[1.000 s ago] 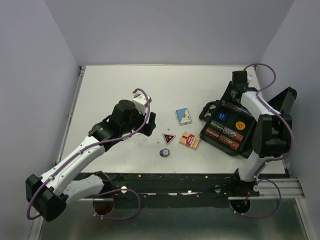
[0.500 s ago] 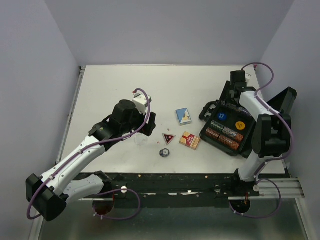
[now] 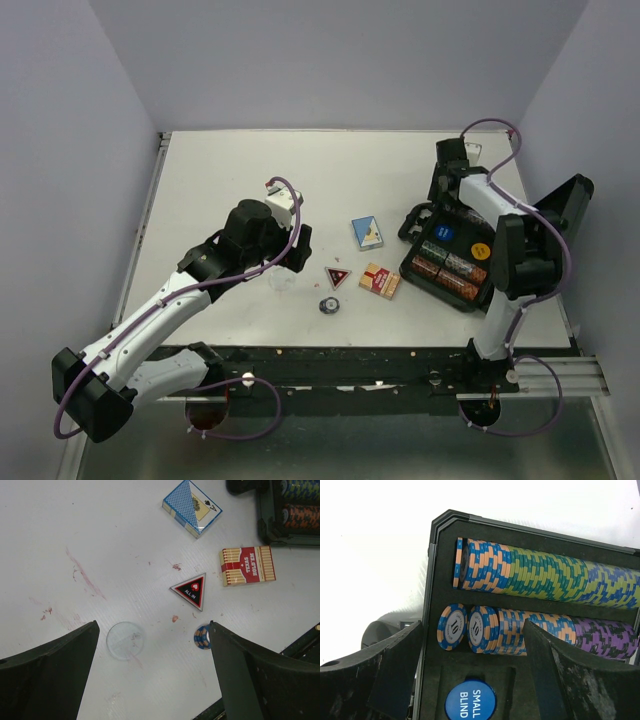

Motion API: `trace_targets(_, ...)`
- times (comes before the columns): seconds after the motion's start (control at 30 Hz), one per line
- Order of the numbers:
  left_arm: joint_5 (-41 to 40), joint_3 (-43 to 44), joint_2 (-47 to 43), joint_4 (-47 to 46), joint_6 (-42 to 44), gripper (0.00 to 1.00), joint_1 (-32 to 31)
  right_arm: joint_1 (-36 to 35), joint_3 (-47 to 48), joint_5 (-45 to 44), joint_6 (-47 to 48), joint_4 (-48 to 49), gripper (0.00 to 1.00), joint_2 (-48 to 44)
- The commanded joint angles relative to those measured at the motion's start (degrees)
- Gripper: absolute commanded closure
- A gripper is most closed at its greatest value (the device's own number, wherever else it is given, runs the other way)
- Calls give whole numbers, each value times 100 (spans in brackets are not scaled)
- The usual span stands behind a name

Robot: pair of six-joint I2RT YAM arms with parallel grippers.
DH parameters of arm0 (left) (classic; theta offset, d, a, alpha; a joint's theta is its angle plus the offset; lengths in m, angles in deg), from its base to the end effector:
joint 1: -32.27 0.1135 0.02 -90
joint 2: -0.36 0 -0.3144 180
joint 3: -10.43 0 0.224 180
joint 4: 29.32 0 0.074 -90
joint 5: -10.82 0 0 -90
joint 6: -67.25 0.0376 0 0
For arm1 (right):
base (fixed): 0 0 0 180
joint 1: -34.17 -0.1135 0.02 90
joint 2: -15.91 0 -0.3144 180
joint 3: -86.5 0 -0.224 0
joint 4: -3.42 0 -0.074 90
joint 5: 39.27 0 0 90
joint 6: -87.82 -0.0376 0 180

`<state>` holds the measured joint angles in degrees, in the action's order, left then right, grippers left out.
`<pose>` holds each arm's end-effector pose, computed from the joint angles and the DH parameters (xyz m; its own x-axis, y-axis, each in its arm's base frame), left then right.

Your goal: Pack up texas hold em set

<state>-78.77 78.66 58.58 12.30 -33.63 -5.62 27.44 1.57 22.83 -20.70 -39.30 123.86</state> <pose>0.1340 -0.1046 0.3612 -0.5230 0.1679 -0.8356 0.5297 0.8321 -0.1644 0.3952 0.0289 0.2742 -0.7265 0.1969 -0.6583 0.4110 0.8923 -0.1866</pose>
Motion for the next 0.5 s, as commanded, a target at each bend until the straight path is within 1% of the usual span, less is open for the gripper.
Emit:
trace_targets(0.0,-40,49,-12,37,-46,1,1,-31,72,-690,-116,-384,12,184)
trace_targets(0.27,-49,58,-12,46,-38,1,1,-22,-376,-989,-222,-446,10,-71)
trace_targets(0.47,-49,58,-12,46,-38,1,-8,-14,-693,-1341,-275,-472,5,-335)
